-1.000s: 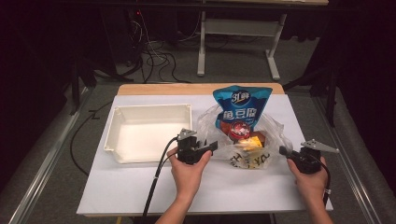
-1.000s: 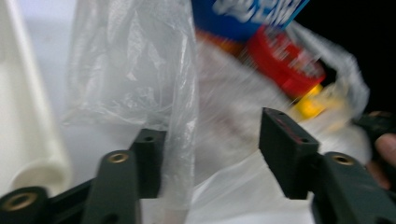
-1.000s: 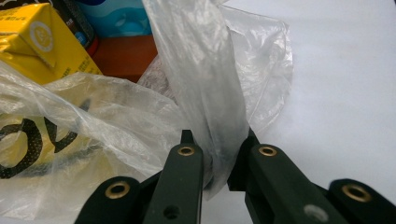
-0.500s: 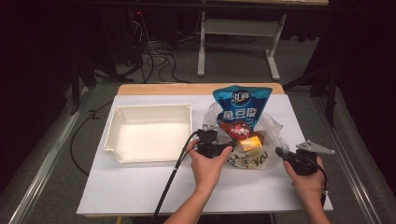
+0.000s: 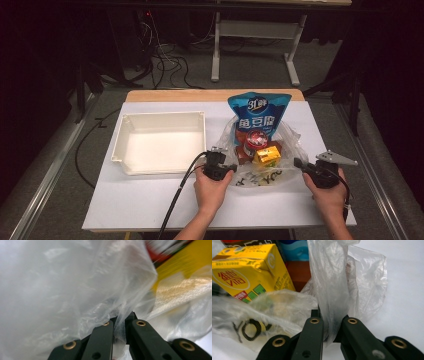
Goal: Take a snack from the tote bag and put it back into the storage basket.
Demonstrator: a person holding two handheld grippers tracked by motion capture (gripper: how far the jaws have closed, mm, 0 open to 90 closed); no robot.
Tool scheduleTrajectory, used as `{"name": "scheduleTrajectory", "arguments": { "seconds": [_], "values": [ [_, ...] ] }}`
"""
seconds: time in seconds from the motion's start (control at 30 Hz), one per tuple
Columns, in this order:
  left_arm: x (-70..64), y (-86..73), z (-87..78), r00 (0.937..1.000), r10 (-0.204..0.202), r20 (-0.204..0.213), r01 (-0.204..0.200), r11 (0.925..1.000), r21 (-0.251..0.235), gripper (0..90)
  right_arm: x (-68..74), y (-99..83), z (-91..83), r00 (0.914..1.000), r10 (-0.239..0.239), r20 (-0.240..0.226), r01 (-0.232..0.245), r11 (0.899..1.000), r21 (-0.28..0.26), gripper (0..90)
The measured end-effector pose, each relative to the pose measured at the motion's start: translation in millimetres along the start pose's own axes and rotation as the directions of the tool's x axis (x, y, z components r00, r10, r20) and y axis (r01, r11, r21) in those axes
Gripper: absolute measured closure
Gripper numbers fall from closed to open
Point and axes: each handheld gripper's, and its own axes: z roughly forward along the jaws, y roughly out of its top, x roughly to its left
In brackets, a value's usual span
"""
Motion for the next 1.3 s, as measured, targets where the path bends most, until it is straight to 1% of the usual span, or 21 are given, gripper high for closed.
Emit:
{"name": "scheduleTrajectory", "arguments": {
  "seconds": [0.03, 0.07, 0.13, 0.17, 0.23, 0.33, 0.4, 0.43, 0.47, 0.5, 0.6, 0.7, 0.77, 0.87, 0.93, 0.97, 1.03, 1.1, 1.2, 1.27, 1.3],
  "values": [
    [5.4, 0.1, -0.5, 1.0, 0.007, 0.003, -0.007, 1.0, 0.002, 90.0, 0.7, 0.9, 0.1, 1.0, -0.008, 0.004, 0.008, 1.0, 0.001, 90.0],
    [8.1, 1.9, -1.6, 0.9999, -0.009, 0.008, 0.009, 1.0, 0.003, 90.0, 1.5, 1.4, 0.6, 0.9998, -0.009, 0.02, 0.009, 1.0, 0.007, 90.0],
    [7.5, 2.6, -2.0, 0.9996, 0.022, -0.017, -0.023, 0.9995, -0.022, 90.0, -1.7, 0.1, 3.5, 0.9974, -0.014, 0.071, 0.011, 0.999, 0.034, 90.0],
    [7.3, 2.3, -1.8, 0.9994, 0.028, -0.02, -0.029, 0.9992, -0.027, 90.0, -6.1, -1.7, 6.5, 0.9966, 0.008, 0.082, -0.012, 0.999, 0.049, 90.0],
    [8.5, 4.0, -1.3, 0.9999, 0.006, -0.015, -0.006, 0.9996, -0.029, 89.9, -20.1, -7.3, 15.0, 0.9927, 0.033, 0.116, -0.042, 0.996, 0.077, 90.0],
    [11.0, 6.8, 1.1, 0.9998, -0.006, -0.018, 0.005, 0.9986, -0.052, 89.8, -41.3, -15.4, 27.1, 0.9764, 0.074, 0.203, -0.102, 0.986, 0.13, 90.0],
    [10.9, 7.2, 3.4, 0.9999, -0.01, -0.014, 0.009, 0.9982, -0.059, 89.8, -50.0, -15.6, 29.1, 0.9672, 0.127, 0.22, -0.158, 0.979, 0.129, 90.0],
    [10.4, 6.9, 4.0, 0.9999, -0.004, -0.015, 0.003, 0.9983, -0.058, 89.7, -48.7, -13.7, 29.7, 0.9623, 0.12, 0.244, -0.157, 0.978, 0.139, 90.0],
    [9.6, 6.3, 3.9, 0.9999, 0.01, -0.012, -0.011, 0.9983, -0.057, 89.4, -47.3, -13.1, 30.9, 0.9624, 0.09, 0.256, -0.13, 0.981, 0.144, 90.0],
    [8.5, 5.9, 3.1, 1.0, 0.007, -0.004, -0.007, 0.9984, -0.056, 86.7, -44.6, -12.5, 29.9, 0.9636, 0.091, 0.252, -0.13, 0.981, 0.143, 87.4],
    [3.4, 5.2, -5.5, 0.9989, 0.045, 0.014, -0.044, 0.9956, -0.083, 72.5, -37.7, -8.8, 18.7, 0.9831, 0.086, 0.161, -0.094, 0.994, 0.046, 65.0],
    [-4.9, 7.4, -15.9, 0.9963, 0.078, 0.035, -0.073, 0.9894, -0.126, 64.2, -30.0, 1.0, -0.6, 0.9913, 0.055, 0.119, -0.048, 0.997, -0.062, 53.6],
    [-10.2, 10.5, -22.2, 0.9937, 0.108, 0.031, -0.101, 0.9801, -0.171, 59.3, -26.0, 7.7, -11.4, 0.9927, 0.07, 0.099, -0.056, 0.99, -0.13, 46.3],
    [-16.8, 18.4, -29.2, 0.9918, 0.125, 0.026, -0.116, 0.9692, -0.217, 53.0, -18.7, 19.3, -22.8, 0.9919, 0.064, 0.11, -0.04, 0.977, -0.208, 39.4],
    [-20.6, 23.5, -33.4, 0.9873, 0.158, 0.014, -0.149, 0.9554, -0.255, 49.5, -14.5, 28.3, -28.1, 0.9924, 0.061, 0.107, -0.032, 0.966, -0.255, 36.1],
    [-22.5, 25.5, -35.3, 0.986, 0.166, 0.009, -0.157, 0.9487, -0.274, 48.1, -12.0, 32.4, -29.9, 0.9931, 0.059, 0.101, -0.029, 0.963, -0.27, 36.0],
    [-24.3, 28.9, -37.5, 0.9847, 0.174, 0.011, -0.163, 0.9423, -0.292, 46.9, -7.9, 38.4, -30.3, 0.995, 0.058, 0.082, -0.033, 0.96, -0.279, 41.3],
    [-23.4, 29.8, -33.4, 0.9852, 0.171, 0.004, -0.164, 0.9469, -0.277, 49.5, -5.6, 41.3, -23.8, 0.9983, 0.041, 0.042, -0.03, 0.969, -0.247, 53.3],
    [-18.8, 24.5, -18.8, 0.9881, 0.153, 0.011, -0.147, 0.9664, -0.211, 61.8, -5.4, 38.5, -1.3, 0.9985, 0.0, 0.054, 0.008, 0.989, -0.144, 67.1],
    [-16.0, 18.6, -8.3, 0.9921, 0.122, 0.027, -0.117, 0.9822, -0.147, 68.6, -7.6, 33.1, 15.4, 0.9974, 0.0, 0.072, 0.005, 0.997, -0.072, 72.3],
    [-14.1, 15.7, -3.4, 0.9931, 0.114, 0.028, -0.109, 0.9862, -0.124, 70.9, -9.8, 30.0, 23.3, 0.9972, 0.004, 0.075, -0.001, 0.999, -0.04, 74.5]
  ]
}}
